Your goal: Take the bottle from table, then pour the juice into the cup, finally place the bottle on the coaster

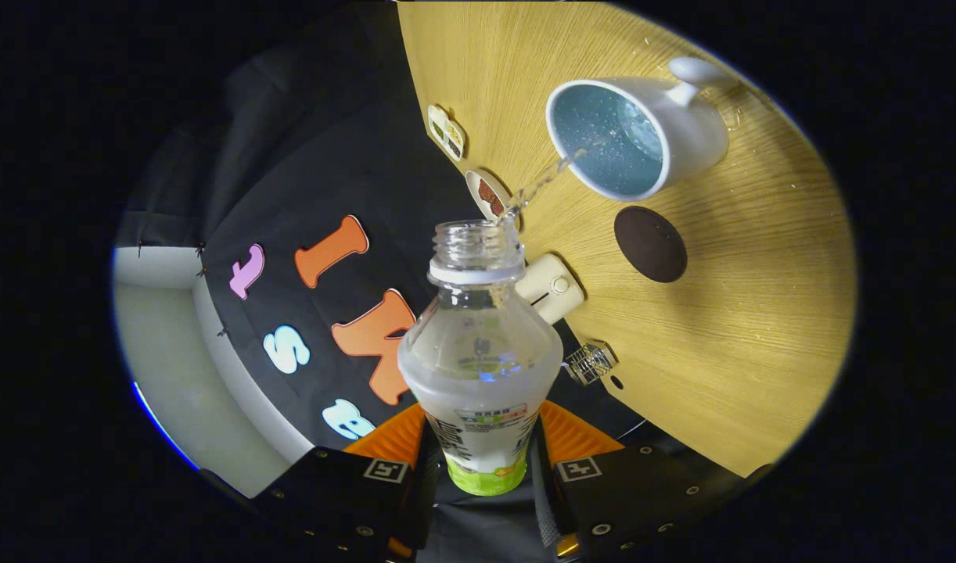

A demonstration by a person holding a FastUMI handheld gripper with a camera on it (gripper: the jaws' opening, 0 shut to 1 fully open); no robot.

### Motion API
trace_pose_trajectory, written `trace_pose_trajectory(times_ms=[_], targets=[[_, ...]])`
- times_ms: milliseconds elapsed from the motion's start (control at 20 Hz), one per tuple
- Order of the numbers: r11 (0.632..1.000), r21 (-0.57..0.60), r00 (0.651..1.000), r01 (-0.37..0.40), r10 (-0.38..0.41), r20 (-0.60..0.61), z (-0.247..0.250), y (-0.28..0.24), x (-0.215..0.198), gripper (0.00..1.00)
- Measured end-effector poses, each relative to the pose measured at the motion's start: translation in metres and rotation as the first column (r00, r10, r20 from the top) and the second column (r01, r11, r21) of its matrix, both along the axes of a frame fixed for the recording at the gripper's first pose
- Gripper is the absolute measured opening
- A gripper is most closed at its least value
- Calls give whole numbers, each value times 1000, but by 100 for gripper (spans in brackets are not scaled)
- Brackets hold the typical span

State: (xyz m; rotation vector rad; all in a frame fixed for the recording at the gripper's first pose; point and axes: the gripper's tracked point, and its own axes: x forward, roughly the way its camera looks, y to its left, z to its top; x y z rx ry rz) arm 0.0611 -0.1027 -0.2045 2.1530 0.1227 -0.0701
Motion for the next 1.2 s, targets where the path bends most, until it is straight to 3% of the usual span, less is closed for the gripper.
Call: trace_pose_trajectory(times_ms=[200, 1200], targets=[[999, 47, 1000, 19, -20, 23, 7, -6, 1, 54], [1000, 23, 1000, 0, 0, -16, -3, -1, -2, 54]])
